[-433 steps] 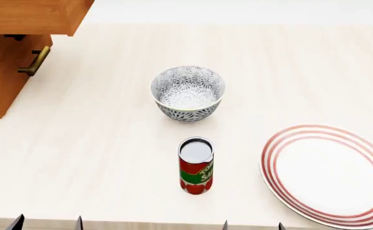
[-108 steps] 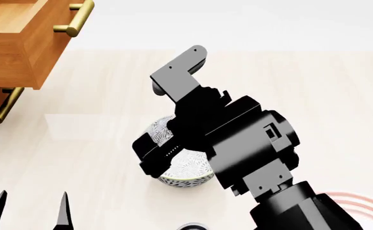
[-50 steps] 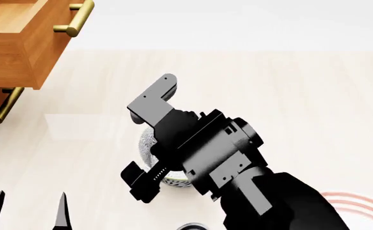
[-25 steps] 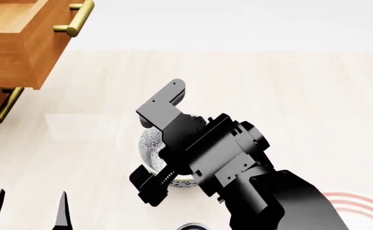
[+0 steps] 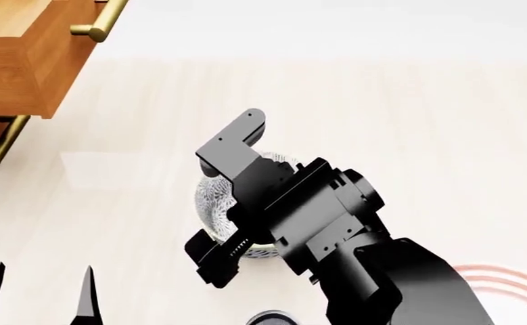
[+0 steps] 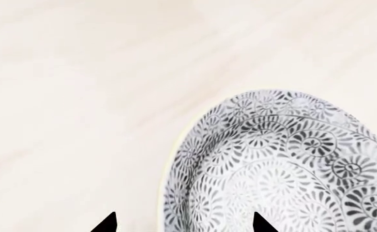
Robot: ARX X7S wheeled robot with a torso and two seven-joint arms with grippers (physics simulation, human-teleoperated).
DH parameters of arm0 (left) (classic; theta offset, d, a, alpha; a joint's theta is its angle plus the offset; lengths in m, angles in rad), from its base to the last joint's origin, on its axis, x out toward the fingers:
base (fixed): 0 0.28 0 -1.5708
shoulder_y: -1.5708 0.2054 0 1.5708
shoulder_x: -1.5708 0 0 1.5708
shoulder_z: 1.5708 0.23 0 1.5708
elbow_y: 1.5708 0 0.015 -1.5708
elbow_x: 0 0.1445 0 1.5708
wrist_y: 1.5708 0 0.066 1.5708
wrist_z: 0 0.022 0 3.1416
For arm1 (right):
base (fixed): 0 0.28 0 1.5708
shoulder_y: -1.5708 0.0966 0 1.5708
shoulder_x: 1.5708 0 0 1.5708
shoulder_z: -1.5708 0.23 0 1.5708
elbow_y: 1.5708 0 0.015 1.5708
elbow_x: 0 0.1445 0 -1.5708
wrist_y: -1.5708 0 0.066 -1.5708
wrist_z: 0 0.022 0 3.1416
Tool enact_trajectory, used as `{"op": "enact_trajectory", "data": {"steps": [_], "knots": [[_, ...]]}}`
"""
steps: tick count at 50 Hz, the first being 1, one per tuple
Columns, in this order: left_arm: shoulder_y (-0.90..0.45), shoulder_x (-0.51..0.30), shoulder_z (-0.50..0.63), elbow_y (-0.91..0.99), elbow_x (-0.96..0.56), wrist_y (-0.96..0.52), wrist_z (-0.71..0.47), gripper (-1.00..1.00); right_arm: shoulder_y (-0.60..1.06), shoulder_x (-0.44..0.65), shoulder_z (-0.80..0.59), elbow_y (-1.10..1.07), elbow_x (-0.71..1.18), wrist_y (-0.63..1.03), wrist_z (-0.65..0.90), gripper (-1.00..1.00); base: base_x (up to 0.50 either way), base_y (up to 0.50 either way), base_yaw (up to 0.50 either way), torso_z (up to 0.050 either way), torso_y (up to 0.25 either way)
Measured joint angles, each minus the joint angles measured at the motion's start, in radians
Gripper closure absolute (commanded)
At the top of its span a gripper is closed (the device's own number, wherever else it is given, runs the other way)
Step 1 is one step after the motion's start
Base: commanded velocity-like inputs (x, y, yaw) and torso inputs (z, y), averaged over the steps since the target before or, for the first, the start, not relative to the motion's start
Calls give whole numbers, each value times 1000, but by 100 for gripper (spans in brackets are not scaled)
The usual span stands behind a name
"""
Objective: Put the bowl on the plate.
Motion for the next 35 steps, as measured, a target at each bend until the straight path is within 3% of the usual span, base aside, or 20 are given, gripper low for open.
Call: {"op": "enact_trajectory", "data": {"steps": [15,35], "knots": [[5,-6,4,16,-3,0,-6,-100,-4,0,-2,0,-2,0,-1,-100,0,0,0,0,-98],[9,-11,9,24,-6,1,-13,-100,-10,0,-2,1,-9,-2,-2,-100,0,0,0,0,-7]]}}
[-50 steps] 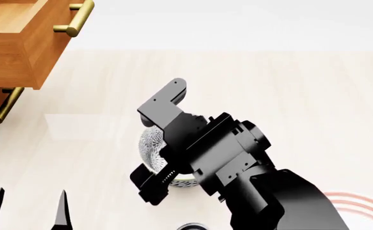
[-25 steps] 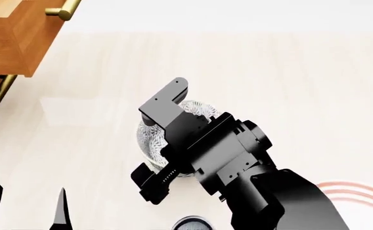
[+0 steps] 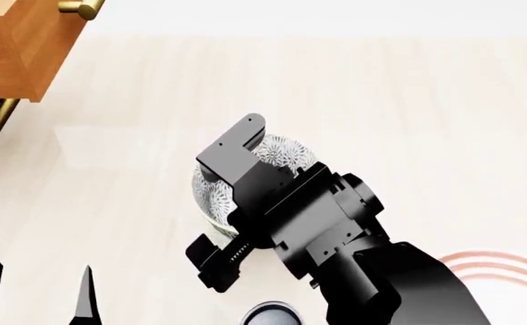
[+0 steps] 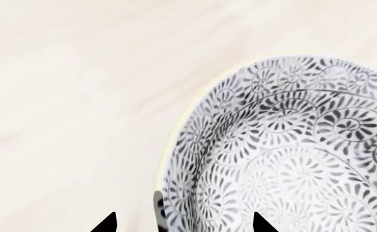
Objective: Put the bowl on the plate.
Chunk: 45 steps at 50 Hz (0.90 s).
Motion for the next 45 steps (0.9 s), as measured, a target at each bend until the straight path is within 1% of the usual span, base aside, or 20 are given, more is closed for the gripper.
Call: {"op": "enact_trajectory", "data": {"steps": [22,23,45], "knots": [[1,-4,7,-3,0,11,-4,-100,-10,0,-1,-2,-12,-4,4,-100,0,0,0,0,0],[1,-4,7,-2,0,11,-5,-100,-11,0,0,-3,-12,-5,4,100,0,0,0,0,0],[4,-9,10,6,-5,11,-14,-100,-2,0,0,-5,-24,-16,18,100,0,0,0,0,0]]}}
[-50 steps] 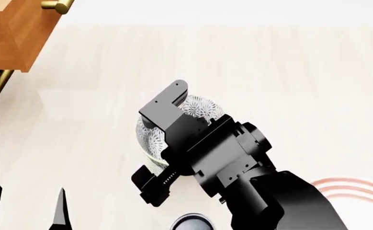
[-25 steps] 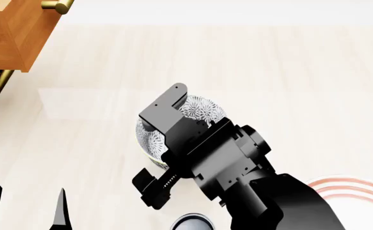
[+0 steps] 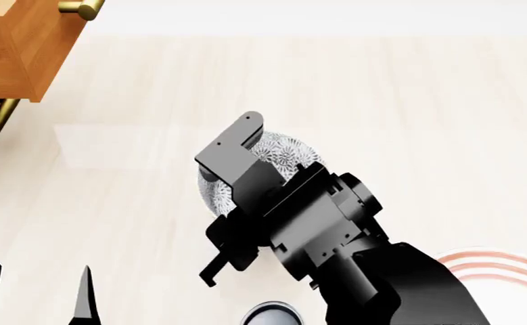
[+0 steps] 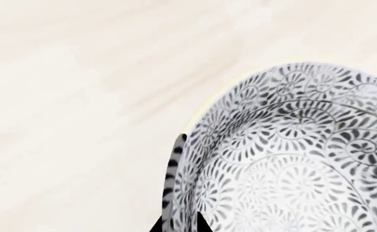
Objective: Put the bowl on the plate.
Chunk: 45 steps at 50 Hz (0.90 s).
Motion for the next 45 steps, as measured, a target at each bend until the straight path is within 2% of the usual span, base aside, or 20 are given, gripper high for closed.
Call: {"op": "enact_trajectory", "data": {"steps": [12,27,45], "knots": [[2,-2,1,4,-7,3,-3,-100,43,12,-30,-58,-40,9,40,100,0,0,0,0,0],[8,-9,0,24,-19,1,-7,-100,160,178,-36,-453,-16,179,214,100,0,0,0,0,0],[4,-15,3,28,-24,0,-10,-100,267,344,-16,-793,44,348,371,100,0,0,0,0,0]]}}
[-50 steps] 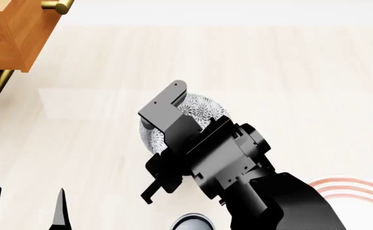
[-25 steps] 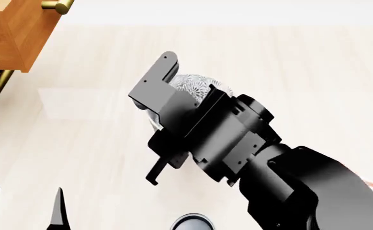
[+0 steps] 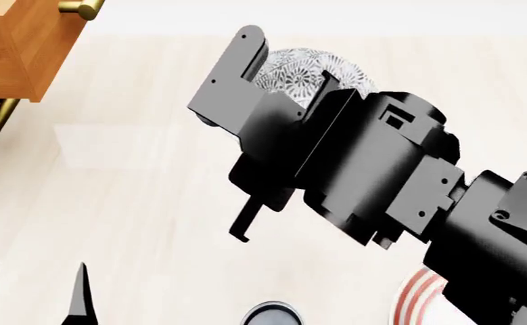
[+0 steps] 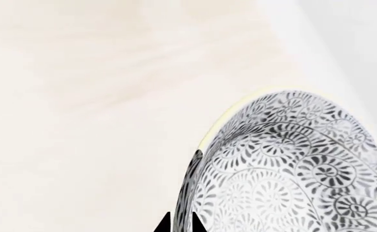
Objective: Put the bowl on the plate.
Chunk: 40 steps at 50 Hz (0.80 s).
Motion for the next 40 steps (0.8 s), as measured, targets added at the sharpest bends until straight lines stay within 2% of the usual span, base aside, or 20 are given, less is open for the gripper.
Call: {"op": "enact_trajectory", "data": {"steps": [20,40], "knots": [[-5,-1,8,-17,-3,10,4,-100,24,230,58,-328,132,159,206,100,0,0,0,0,0],[-5,-6,14,-8,-5,6,-3,-100,19,473,161,-592,323,248,426,100,0,0,0,0,0]]}}
